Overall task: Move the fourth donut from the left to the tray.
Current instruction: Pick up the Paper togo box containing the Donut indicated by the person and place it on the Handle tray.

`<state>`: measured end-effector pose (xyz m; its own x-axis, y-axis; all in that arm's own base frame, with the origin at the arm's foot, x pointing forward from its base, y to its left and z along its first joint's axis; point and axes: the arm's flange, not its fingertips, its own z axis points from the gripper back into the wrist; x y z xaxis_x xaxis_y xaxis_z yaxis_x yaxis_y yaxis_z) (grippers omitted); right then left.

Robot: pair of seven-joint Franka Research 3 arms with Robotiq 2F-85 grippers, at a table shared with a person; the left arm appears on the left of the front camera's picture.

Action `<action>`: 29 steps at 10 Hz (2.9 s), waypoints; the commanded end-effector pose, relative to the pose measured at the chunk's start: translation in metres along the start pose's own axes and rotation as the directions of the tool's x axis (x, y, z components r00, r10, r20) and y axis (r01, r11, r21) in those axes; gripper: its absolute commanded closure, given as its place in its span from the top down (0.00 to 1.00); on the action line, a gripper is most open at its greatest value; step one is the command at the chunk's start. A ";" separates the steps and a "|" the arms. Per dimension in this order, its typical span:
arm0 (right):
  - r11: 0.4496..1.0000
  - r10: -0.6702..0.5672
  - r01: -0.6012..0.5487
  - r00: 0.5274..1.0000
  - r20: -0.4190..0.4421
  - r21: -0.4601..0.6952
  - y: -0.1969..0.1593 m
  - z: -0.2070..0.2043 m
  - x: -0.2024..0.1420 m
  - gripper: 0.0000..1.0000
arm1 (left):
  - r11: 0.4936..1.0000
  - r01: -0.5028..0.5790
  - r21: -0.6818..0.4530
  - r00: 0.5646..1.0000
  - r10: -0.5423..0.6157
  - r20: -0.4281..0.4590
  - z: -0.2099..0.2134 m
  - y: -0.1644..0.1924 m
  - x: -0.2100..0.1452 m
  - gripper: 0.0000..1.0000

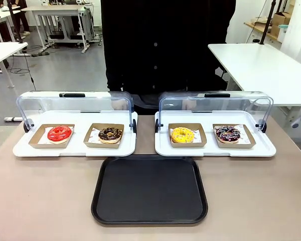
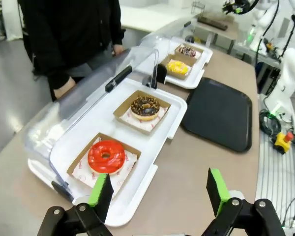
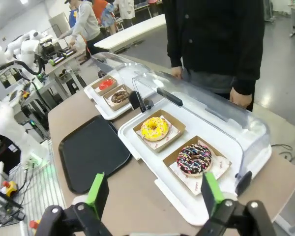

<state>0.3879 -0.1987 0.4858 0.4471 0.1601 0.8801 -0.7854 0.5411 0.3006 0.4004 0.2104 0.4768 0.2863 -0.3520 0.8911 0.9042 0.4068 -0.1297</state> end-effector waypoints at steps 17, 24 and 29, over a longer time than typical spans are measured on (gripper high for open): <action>1.000 0.000 0.000 1.000 0.000 0.000 0.000 0.000 0.000 1.00 | 1.000 0.003 -0.002 1.000 -0.003 0.006 0.000 -0.001 0.002 1.00; 1.000 0.000 0.000 1.000 0.000 0.000 0.000 0.000 0.000 1.00 | 1.000 0.003 -0.002 1.000 -0.003 0.006 0.000 -0.001 0.002 1.00; 1.000 0.000 0.000 1.000 0.000 0.000 0.000 0.000 0.000 1.00 | 1.000 0.003 -0.002 1.000 -0.003 0.006 0.000 -0.001 0.002 1.00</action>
<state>0.3845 -0.1986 0.4852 0.4825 0.1688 0.8595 -0.7703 0.5490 0.3246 0.4003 0.2089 0.4780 0.2935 -0.3596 0.8857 0.9014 0.4125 -0.1313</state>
